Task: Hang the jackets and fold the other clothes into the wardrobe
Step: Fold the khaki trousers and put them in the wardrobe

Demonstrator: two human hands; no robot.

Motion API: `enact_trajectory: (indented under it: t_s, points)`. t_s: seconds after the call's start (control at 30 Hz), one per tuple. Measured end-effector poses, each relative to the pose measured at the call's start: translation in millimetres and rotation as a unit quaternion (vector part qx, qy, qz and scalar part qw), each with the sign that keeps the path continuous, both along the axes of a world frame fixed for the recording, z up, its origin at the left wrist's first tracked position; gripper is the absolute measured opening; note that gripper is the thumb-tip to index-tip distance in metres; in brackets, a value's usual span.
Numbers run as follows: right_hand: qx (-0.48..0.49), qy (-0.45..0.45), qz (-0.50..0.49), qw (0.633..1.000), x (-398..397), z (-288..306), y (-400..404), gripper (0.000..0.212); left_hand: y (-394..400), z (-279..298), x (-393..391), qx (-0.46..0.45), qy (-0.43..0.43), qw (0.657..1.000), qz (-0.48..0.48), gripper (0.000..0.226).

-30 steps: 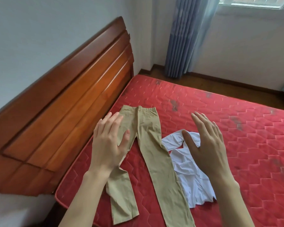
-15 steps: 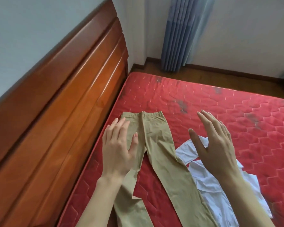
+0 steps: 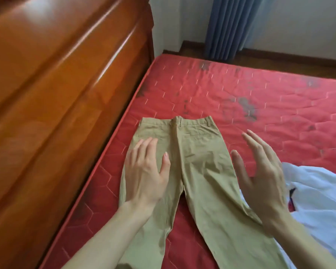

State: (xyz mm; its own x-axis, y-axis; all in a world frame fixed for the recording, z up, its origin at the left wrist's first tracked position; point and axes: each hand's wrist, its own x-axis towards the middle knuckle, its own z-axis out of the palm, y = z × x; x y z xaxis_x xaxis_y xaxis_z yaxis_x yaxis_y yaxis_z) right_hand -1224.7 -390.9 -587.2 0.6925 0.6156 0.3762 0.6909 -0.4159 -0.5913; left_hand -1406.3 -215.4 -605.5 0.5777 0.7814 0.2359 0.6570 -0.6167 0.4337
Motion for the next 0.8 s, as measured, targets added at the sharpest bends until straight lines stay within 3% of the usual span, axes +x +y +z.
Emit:
enact_trajectory:
  t_s: [0.27,0.4,0.53,0.7,0.8]
  points:
    - [-0.095,0.091,-0.03,0.991,47.8,-151.6,56.2,0.058,65.4,-130.5,30.6,-0.076,0.03,0.997,-0.009,0.047]
    - [-0.211,0.112,-0.013,0.971,79.3,-195.2,97.7,0.07,105.7,-171.2,38.8,-0.12,0.093,0.985,0.082,0.052]
    - [-0.297,0.118,-0.034,0.947,102.9,-219.6,123.3,0.085,133.1,-193.1,42.4,-0.221,0.163,0.949,0.156,0.067]
    - [-0.284,0.224,-0.118,0.925,121.2,-223.6,148.6,0.102,154.9,-197.6,46.0,-0.234,0.153,0.941,0.189,0.074]
    - [-0.219,0.281,-0.171,0.919,130.8,-218.5,153.7,0.09,170.2,-193.4,45.2,-0.254,0.102,0.94,0.203,0.068]
